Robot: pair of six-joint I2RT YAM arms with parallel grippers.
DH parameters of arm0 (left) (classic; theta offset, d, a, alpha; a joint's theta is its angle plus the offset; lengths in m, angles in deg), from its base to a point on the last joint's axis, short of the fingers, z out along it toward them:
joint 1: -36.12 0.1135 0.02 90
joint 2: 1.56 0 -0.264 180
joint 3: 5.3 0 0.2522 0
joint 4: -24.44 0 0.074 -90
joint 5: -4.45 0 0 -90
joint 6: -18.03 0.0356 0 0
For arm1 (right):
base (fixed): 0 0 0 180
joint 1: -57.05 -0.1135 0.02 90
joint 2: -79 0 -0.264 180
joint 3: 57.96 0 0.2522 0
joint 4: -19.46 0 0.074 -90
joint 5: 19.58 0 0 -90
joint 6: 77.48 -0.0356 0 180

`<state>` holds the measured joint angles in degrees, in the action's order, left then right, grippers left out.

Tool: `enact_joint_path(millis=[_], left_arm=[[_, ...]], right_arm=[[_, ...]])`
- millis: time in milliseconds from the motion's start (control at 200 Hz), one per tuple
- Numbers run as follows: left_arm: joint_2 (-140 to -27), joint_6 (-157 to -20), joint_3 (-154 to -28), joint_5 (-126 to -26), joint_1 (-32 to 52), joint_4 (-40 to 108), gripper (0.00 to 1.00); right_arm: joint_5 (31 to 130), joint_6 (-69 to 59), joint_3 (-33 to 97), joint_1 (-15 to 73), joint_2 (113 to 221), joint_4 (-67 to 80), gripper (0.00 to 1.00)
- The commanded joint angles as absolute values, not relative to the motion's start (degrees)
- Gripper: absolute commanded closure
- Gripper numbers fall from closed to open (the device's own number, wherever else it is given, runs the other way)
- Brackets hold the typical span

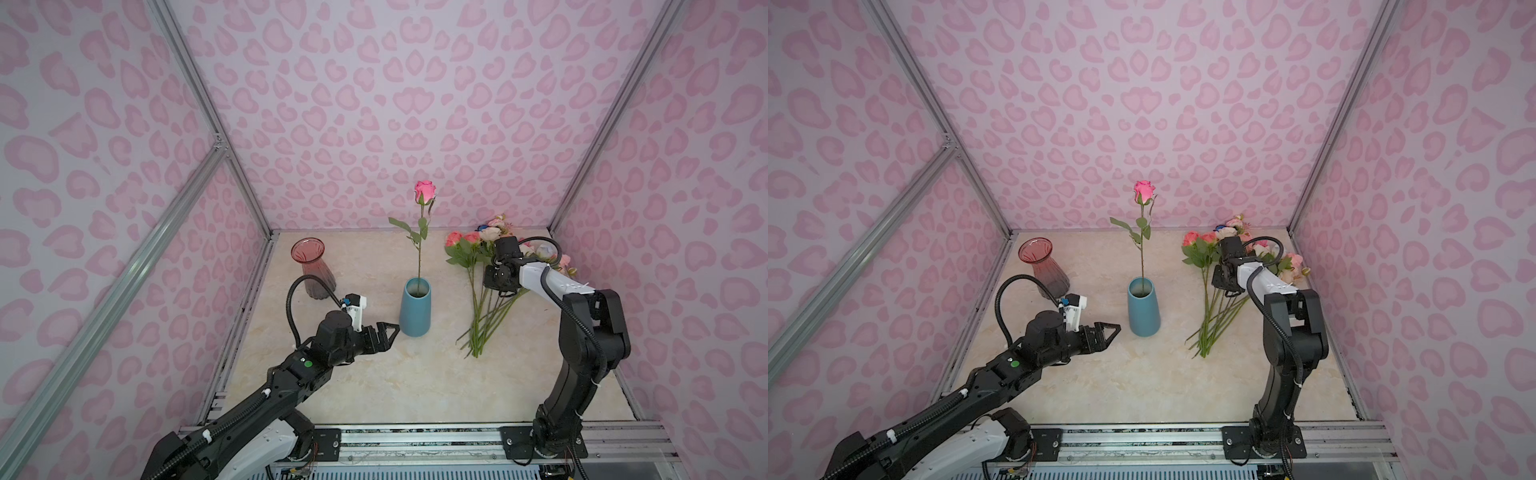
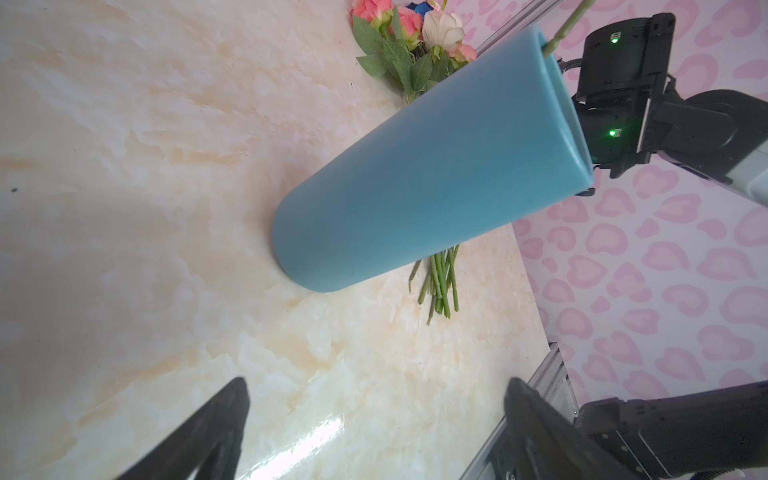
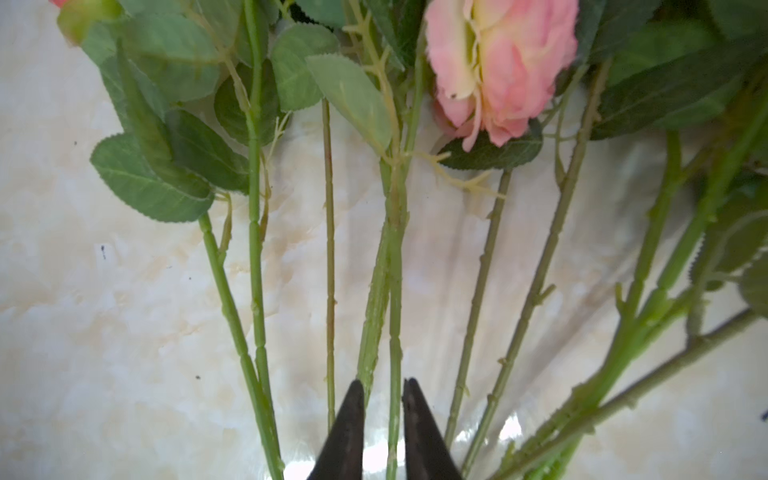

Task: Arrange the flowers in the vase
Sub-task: 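Release the pink rose and move the right gripper back to the bunch, then grasp a white rose stem and lift it with the right gripper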

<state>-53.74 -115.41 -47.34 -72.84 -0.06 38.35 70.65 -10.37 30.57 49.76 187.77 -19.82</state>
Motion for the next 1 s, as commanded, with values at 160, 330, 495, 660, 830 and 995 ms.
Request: enact_joint_path(millis=[160,330,495,660,830,995], left_arm=[[-54.78,-114.61,-48.5,-73.88,-0.08,36.98,0.03],[-55.38,-114.68,-48.87,-74.17,-0.09,36.94,0.03],[-56.31,-114.39,-49.78,-74.11,-0.09,37.33,0.03],[-56.41,-113.49,-50.86,-74.39,-0.09,37.98,0.03],[-55.52,-112.75,-51.49,-75.05,-0.09,38.94,0.03],[-53.06,-111.82,-51.94,-77.39,-0.09,41.48,0.03]], right_arm=[[72.09,-10.07,31.04,51.6,191.33,-20.02,0.86],[72.53,-9.45,30.21,51.59,190.41,-18.91,0.92],[72.37,-9.88,28.37,51.53,186.3,-17.46,0.95],[72.62,-10.57,26.4,50.63,180.11,-15.83,0.95],[73.17,-11.02,25.05,48.87,173.31,-14.57,0.96],[72.79,-10.68,23.5,46.36,166.89,-12.07,0.96]])
